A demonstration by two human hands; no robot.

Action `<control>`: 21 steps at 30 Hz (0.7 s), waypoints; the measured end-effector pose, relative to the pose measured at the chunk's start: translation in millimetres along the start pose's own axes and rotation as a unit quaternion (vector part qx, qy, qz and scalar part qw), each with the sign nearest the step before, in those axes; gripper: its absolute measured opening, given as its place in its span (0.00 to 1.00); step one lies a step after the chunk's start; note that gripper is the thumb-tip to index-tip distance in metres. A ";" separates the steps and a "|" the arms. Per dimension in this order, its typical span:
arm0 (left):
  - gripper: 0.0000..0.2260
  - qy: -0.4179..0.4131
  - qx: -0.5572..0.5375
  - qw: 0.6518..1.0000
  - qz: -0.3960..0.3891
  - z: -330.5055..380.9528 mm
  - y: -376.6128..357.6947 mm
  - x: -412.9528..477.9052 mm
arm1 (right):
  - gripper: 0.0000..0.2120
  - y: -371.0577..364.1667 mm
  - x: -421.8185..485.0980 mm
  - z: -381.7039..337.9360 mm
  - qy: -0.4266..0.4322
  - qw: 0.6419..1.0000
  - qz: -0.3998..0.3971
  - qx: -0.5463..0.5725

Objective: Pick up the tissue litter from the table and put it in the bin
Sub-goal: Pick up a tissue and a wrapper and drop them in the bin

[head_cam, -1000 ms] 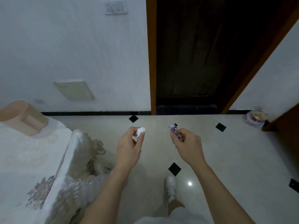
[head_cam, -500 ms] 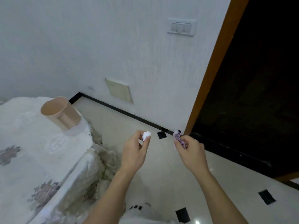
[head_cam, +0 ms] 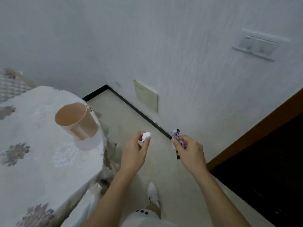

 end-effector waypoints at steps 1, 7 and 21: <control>0.08 0.004 -0.003 1.000 0.000 -0.3 3.3 21.0 | 0.11 -2.5 21.7 -7.1 0.004 1.000 -0.002 -0.001; 0.10 0.003 -0.011 1.000 0.016 -5.5 27.0 140.0 | 0.13 -19.4 146.1 -49.2 0.020 0.999 -0.013 -0.023; 0.06 0.080 -0.006 0.989 0.125 -54.5 105.5 257.1 | 0.09 -131.3 303.1 -138.6 0.096 0.985 -0.144 -0.028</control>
Point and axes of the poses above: each hand's wrist, its own x-axis towards the middle knuckle, its own y-axis out of the back of the hand, z = x × y, the point moved 7 cm from there along x, towards the middle knuckle, and after that the axes turned 5 degrees about -z, right-handed, at the moved point
